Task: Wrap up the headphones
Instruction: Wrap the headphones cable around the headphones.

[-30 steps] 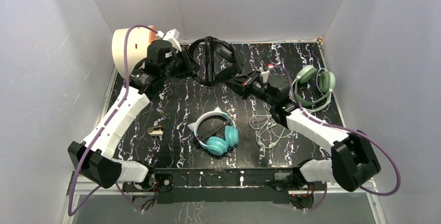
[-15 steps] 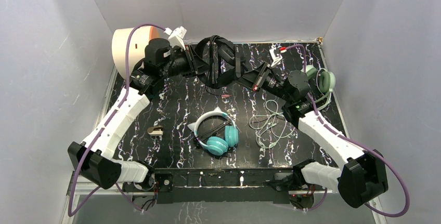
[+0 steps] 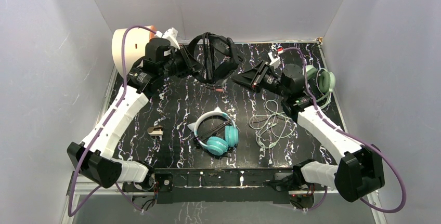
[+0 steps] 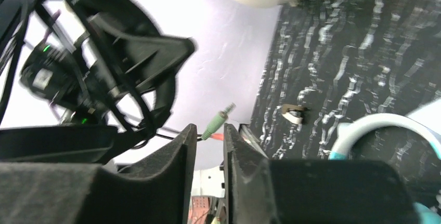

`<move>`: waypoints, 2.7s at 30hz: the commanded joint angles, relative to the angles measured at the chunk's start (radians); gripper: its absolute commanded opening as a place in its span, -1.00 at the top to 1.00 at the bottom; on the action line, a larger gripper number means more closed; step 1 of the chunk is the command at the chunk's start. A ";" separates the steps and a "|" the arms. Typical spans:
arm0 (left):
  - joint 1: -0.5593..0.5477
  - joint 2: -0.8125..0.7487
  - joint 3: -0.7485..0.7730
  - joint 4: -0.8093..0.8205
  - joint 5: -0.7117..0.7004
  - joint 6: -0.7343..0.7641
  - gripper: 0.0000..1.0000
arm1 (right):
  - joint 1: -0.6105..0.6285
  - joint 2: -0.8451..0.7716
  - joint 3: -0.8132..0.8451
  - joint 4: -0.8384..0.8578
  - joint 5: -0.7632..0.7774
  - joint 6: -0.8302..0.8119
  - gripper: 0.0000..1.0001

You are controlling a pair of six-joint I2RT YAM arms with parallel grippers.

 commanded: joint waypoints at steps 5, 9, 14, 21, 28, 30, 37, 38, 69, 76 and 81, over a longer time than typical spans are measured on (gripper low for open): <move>0.009 -0.054 0.056 0.013 -0.282 0.095 1.00 | -0.011 0.066 0.111 -0.278 0.108 0.191 -0.10; 0.009 -0.036 0.067 0.030 -0.348 0.132 1.00 | 0.067 0.082 0.096 -0.284 0.136 0.431 -0.55; 0.009 -0.020 0.063 0.054 -0.392 0.144 1.00 | 0.181 0.114 0.065 -0.173 0.237 0.639 -0.85; 0.009 -0.026 0.028 0.084 -0.378 0.122 1.00 | 0.267 0.255 0.096 -0.018 0.287 0.794 -0.80; 0.008 -0.034 0.007 0.091 -0.357 0.122 1.00 | 0.306 0.330 0.108 0.117 0.358 0.856 -0.50; 0.009 -0.038 -0.002 0.092 -0.360 0.125 1.00 | 0.310 0.334 0.114 0.115 0.369 0.857 -0.47; 0.009 -0.048 -0.021 0.096 -0.384 0.128 1.00 | 0.327 0.291 0.112 0.049 0.412 0.846 -0.38; 0.009 -0.049 -0.020 0.092 -0.396 0.124 1.00 | 0.331 0.281 0.103 0.043 0.423 0.850 -0.38; 0.009 -0.078 -0.035 0.111 -0.383 0.082 1.00 | 0.424 0.342 0.195 0.011 0.609 0.884 0.49; 0.009 -0.103 -0.037 0.100 -0.355 0.066 1.00 | 0.425 0.315 0.136 0.073 0.607 0.853 1.00; 0.009 -0.123 -0.050 0.100 -0.246 0.040 1.00 | 0.387 0.190 -0.015 0.146 0.601 0.711 1.00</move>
